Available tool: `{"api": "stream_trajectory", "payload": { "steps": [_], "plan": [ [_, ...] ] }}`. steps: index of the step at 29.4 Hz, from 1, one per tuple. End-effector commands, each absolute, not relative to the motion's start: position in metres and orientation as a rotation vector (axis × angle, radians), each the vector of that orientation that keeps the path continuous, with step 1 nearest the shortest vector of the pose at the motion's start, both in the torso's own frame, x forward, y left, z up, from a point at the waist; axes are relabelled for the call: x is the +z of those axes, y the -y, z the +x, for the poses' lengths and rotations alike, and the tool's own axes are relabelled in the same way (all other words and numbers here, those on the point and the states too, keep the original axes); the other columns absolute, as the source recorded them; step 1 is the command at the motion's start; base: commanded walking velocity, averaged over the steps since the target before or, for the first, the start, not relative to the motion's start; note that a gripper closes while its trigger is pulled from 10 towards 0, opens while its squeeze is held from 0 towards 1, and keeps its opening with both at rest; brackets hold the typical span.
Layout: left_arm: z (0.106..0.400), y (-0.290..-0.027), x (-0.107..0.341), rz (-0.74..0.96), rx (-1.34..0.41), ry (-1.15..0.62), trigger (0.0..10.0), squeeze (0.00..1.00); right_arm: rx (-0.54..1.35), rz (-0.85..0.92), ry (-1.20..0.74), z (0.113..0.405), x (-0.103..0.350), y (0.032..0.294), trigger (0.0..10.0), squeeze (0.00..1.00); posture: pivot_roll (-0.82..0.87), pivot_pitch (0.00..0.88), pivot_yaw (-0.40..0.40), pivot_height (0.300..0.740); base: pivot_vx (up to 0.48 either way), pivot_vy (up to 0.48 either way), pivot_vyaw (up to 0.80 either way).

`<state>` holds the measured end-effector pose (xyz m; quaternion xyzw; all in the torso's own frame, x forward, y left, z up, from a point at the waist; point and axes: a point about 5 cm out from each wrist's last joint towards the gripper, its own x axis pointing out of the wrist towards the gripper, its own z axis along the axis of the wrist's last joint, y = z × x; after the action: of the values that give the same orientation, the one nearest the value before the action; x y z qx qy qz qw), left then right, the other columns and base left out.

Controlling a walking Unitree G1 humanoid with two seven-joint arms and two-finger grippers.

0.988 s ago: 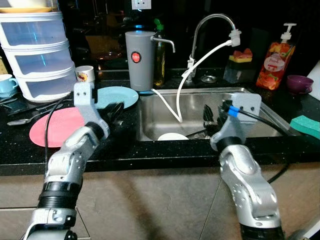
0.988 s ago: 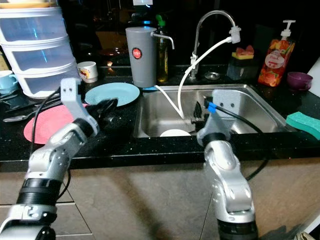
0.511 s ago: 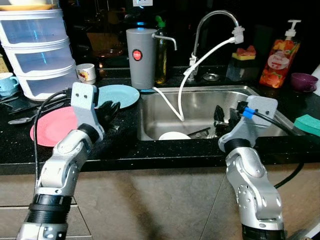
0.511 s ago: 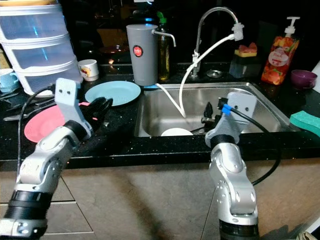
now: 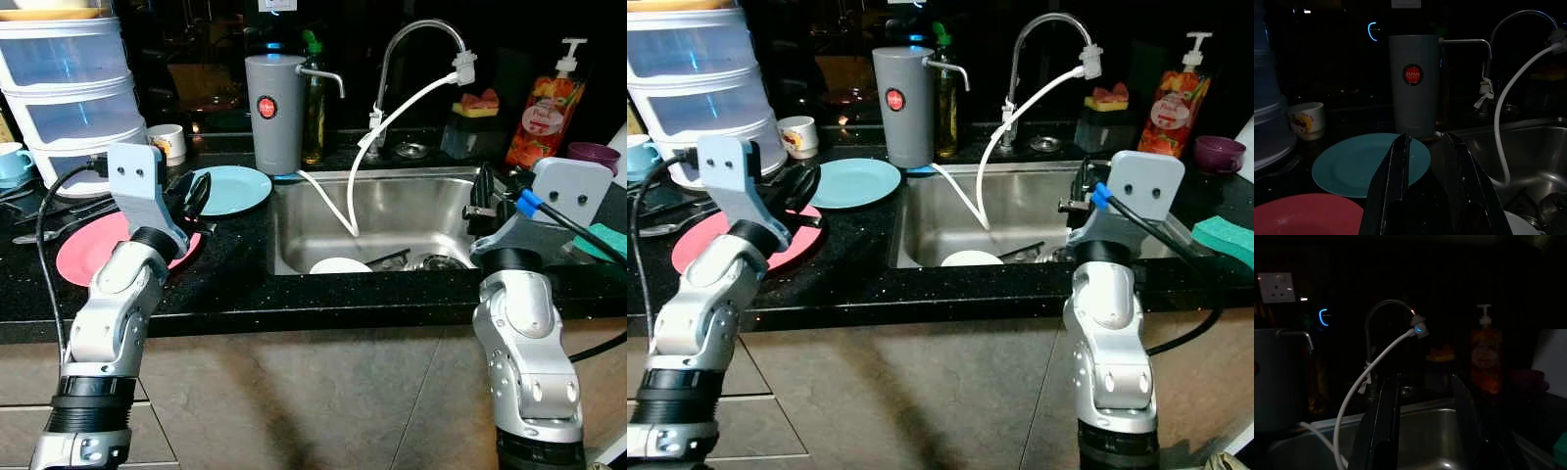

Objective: Kitchen organization

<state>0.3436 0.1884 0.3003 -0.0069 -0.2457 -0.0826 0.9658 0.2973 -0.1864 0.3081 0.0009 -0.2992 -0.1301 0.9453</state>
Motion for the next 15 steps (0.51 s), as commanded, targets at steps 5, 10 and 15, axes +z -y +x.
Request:
{"api": "stream_trajectory", "payload": {
  "steps": [5, 10, 15],
  "plan": [
    [0.34, -0.1875, 0.3066, 0.026, -0.178, 0.538, 10.0, 0.0, -0.301, -0.003, 0.623, 0.2963, 0.3077, 0.1935, 10.0, 0.0, 0.03, 0.11, 0.003, 0.74, 0.426, 0.0, 0.0],
    [0.3414, -0.1873, 0.3063, 0.037, -0.178, 0.542, 10.0, 0.0, -0.304, 0.001, 0.616, 0.2979, 0.3058, 0.1937, 10.0, 0.0, 0.03, 0.11, 0.005, 0.74, 0.48, 0.0, 0.0],
    [0.3414, -0.1872, 0.3056, 0.044, -0.178, 0.541, 10.0, 0.0, -0.306, 0.004, 0.609, 0.2982, 0.304, 0.1944, 10.0, 0.0, 0.03, 0.11, 0.006, 0.74, 0.48, 0.0, 0.0]
  ]
}}
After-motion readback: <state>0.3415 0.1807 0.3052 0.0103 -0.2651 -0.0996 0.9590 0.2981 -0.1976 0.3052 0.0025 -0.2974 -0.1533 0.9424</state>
